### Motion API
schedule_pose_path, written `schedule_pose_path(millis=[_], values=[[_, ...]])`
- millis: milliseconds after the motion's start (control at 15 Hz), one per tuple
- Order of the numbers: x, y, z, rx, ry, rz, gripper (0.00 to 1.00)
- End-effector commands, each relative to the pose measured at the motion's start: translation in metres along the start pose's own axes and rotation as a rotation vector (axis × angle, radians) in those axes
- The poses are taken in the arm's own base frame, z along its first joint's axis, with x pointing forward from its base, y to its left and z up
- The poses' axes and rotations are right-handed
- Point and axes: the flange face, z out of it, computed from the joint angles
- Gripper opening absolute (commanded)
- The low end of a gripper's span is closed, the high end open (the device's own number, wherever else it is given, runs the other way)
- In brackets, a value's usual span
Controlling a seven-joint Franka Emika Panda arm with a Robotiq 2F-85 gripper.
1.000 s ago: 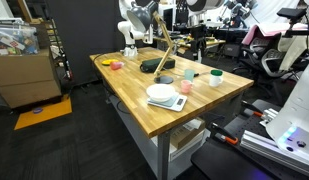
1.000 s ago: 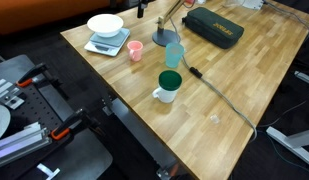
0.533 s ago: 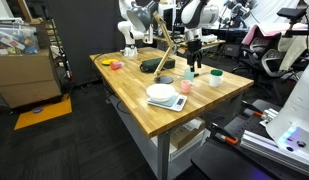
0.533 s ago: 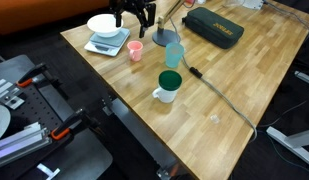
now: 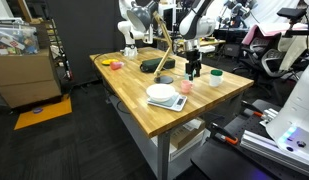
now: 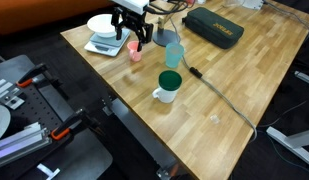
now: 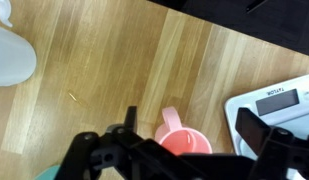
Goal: Pour the liquid in the pink cup into the white bowl
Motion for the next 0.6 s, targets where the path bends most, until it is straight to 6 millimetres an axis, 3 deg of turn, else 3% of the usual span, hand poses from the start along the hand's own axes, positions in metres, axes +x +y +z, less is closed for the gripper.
schedule_pose_path(millis=[0, 533], values=[[-0.0002, 0.0016, 0.0033, 0.007, -0.006, -0.002, 1.0], [0.0044, 0.001, 0.0084, -0.018, -0.015, -0.016, 1.0]])
